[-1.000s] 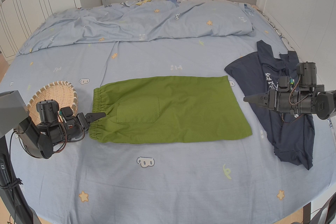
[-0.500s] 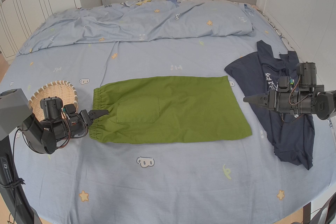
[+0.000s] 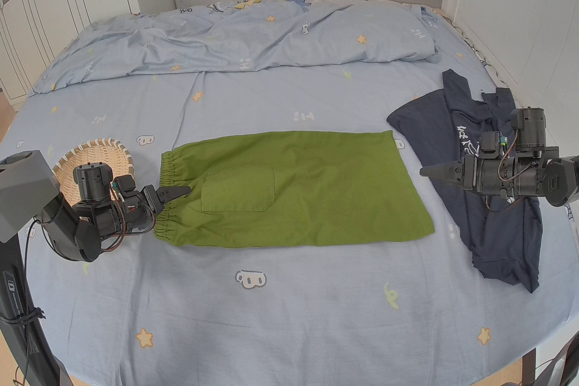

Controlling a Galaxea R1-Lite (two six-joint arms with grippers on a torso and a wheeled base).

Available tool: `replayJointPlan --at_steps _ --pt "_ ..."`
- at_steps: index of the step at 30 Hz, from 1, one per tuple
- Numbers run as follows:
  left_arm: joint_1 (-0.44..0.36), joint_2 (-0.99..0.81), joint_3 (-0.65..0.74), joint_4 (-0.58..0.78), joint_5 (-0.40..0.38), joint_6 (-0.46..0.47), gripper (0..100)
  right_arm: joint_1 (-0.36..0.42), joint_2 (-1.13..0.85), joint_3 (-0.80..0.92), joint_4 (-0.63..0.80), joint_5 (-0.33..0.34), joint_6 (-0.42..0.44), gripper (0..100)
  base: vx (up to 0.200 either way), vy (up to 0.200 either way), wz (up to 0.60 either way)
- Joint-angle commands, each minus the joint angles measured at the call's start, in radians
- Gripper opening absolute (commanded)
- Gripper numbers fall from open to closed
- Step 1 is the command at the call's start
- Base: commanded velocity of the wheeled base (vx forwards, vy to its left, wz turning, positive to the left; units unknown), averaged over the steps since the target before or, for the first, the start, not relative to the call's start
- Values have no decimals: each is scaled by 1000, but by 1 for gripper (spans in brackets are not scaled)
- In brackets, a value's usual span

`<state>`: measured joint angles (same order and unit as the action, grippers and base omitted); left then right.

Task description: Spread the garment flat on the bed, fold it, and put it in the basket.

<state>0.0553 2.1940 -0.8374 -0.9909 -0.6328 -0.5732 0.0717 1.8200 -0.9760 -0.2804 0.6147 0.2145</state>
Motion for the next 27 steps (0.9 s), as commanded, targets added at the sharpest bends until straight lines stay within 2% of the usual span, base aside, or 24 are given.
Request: replayJointPlan --at_steps 1,12,20,27 --pt "0 4 -3 -2 -1 -1 0 0 2 2 0 0 0 100 0 0 0" --pt "5 1 0 -3 -1 -1 0 -1 4 2 0 0 -1 100 0 0 0" --pt "35 -37 12 3 -1 -1 0 -46 137 -10 -36 -7 -26 100 0 0 0" --pt "51 -59 12 17 -1 -1 0 -49 217 -21 -74 -9 -26 100 0 0 0"
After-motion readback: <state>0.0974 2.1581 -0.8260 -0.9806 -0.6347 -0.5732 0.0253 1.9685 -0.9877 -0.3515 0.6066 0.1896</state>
